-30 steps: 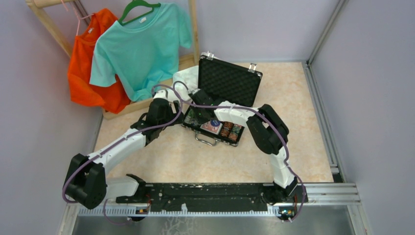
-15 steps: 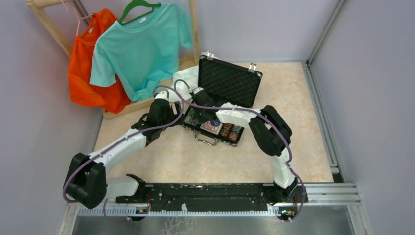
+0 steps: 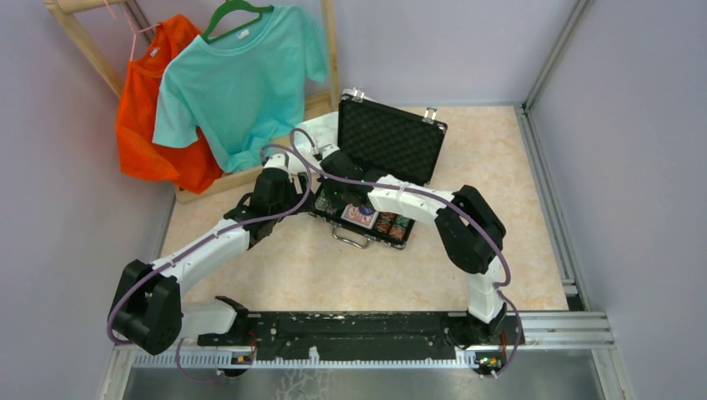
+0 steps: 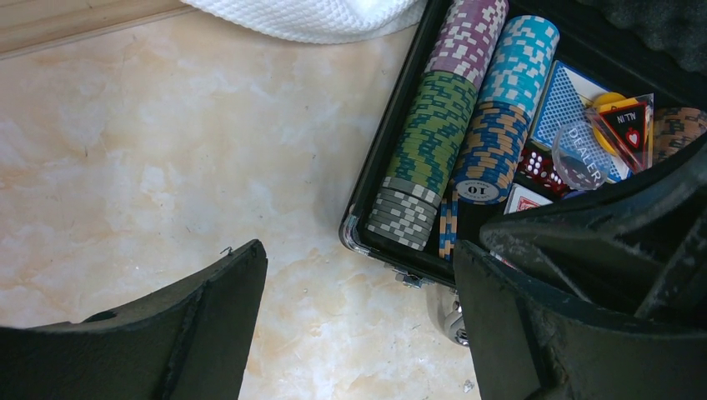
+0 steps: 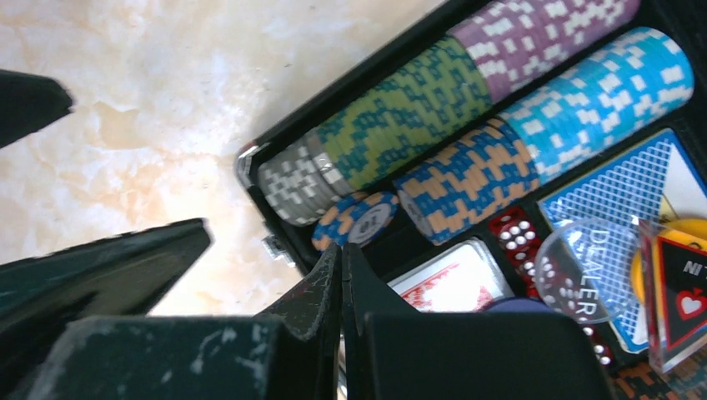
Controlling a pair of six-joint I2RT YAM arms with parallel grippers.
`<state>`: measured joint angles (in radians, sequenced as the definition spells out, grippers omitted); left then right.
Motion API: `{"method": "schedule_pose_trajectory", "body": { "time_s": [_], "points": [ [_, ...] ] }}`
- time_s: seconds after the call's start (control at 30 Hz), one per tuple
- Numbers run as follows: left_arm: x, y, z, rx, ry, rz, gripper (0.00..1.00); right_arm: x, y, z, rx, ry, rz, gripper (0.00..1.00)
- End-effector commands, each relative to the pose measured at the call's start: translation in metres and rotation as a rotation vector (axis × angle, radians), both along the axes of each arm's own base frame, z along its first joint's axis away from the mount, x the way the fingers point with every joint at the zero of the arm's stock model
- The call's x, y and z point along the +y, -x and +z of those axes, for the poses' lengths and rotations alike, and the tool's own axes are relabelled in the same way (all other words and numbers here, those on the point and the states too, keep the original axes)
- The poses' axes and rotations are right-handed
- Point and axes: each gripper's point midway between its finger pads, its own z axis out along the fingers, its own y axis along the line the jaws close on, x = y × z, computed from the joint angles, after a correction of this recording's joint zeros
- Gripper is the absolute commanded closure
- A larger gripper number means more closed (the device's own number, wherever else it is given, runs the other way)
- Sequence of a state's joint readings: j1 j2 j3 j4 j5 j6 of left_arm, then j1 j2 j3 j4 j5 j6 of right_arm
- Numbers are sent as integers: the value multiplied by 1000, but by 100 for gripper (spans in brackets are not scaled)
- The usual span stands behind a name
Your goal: Pack up texas hold em set
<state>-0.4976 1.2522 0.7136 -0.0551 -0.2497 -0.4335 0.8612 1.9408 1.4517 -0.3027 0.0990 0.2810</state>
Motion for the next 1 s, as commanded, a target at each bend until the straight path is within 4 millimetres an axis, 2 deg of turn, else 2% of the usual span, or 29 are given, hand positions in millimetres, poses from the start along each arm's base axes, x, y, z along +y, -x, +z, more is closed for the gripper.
{"method": "schedule_pose_trajectory", "body": {
  "time_s": [0.0, 0.27, 0.97],
  "points": [
    [3, -1, -3, 5, 5, 13, 12, 43, 14, 38, -61, -75, 103, 100],
    [5, -1, -4, 7, 11, 17, 12, 50, 23, 16, -4, -73, 123, 100],
    [5, 0, -1, -3, 15, 14, 12, 26, 18, -34, 37, 37, 68, 100]
  ]
}}
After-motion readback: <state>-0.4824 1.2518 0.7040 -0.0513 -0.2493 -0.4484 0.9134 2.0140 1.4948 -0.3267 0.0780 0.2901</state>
